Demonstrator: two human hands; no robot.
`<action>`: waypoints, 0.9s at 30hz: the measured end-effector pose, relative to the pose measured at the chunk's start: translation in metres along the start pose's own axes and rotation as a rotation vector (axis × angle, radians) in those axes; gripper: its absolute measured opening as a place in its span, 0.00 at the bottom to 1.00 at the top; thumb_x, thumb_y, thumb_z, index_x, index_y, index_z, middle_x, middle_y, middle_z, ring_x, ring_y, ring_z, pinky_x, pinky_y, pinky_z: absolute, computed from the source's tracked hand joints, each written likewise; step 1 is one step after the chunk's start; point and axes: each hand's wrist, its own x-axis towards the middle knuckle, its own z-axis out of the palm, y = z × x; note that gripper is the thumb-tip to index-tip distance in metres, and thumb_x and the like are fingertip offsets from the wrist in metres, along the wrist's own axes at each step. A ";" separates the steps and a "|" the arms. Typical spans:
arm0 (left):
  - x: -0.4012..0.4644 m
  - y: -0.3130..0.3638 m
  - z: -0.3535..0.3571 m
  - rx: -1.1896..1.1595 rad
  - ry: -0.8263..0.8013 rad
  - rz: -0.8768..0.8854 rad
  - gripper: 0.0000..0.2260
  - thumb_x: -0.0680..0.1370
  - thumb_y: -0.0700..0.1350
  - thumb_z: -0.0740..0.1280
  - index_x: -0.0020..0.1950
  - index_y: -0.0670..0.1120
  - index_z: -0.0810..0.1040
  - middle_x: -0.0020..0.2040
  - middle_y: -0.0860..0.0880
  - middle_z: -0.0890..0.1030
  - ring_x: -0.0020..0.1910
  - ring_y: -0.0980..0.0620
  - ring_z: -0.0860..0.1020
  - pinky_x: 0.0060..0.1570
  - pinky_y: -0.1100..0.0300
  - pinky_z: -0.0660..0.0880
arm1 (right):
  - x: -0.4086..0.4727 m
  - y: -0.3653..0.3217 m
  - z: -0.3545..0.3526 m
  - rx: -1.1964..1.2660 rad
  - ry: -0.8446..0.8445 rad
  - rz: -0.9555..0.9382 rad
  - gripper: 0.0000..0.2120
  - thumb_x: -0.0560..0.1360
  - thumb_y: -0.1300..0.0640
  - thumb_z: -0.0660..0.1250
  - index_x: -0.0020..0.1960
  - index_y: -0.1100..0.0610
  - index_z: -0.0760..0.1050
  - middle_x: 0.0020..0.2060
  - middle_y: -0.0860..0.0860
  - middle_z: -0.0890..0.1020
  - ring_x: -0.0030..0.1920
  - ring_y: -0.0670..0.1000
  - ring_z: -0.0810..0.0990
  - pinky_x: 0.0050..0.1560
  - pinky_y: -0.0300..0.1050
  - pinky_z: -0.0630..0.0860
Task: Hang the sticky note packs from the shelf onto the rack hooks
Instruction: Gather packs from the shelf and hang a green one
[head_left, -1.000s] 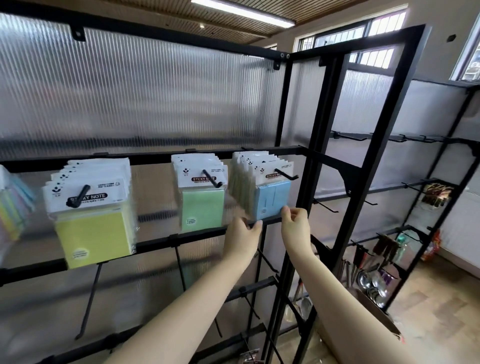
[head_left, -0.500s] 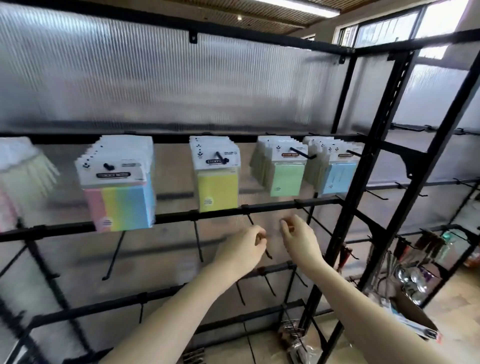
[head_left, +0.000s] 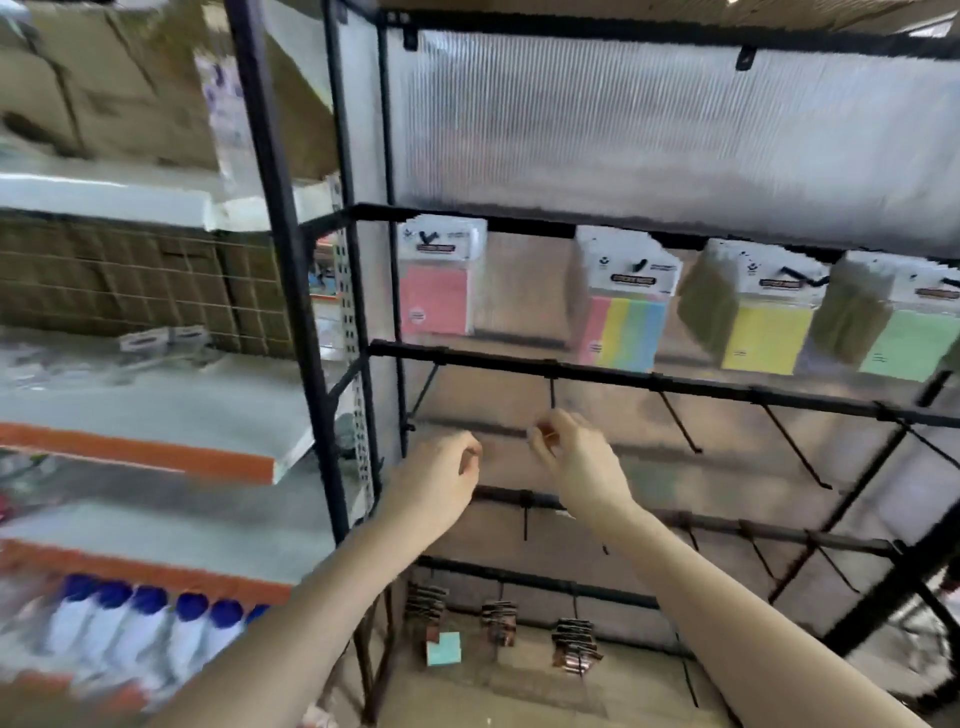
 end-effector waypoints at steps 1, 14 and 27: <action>-0.010 -0.018 -0.011 0.005 0.025 -0.035 0.11 0.81 0.47 0.59 0.61 0.52 0.76 0.57 0.53 0.80 0.52 0.53 0.79 0.50 0.52 0.77 | -0.003 -0.019 0.015 0.011 -0.011 -0.050 0.11 0.80 0.51 0.61 0.49 0.59 0.74 0.44 0.50 0.77 0.44 0.53 0.76 0.42 0.49 0.74; -0.110 -0.212 -0.135 0.123 0.203 -0.531 0.11 0.79 0.46 0.59 0.58 0.51 0.77 0.55 0.48 0.81 0.55 0.46 0.78 0.52 0.52 0.75 | -0.001 -0.225 0.187 0.217 -0.346 -0.456 0.09 0.79 0.54 0.61 0.55 0.58 0.75 0.49 0.54 0.79 0.48 0.57 0.78 0.46 0.50 0.72; -0.071 -0.398 -0.210 0.204 0.216 -0.715 0.13 0.80 0.42 0.57 0.61 0.48 0.76 0.58 0.47 0.80 0.54 0.46 0.78 0.52 0.51 0.76 | 0.081 -0.348 0.380 0.286 -0.534 -0.385 0.10 0.79 0.52 0.60 0.54 0.57 0.75 0.50 0.53 0.80 0.49 0.52 0.78 0.51 0.46 0.74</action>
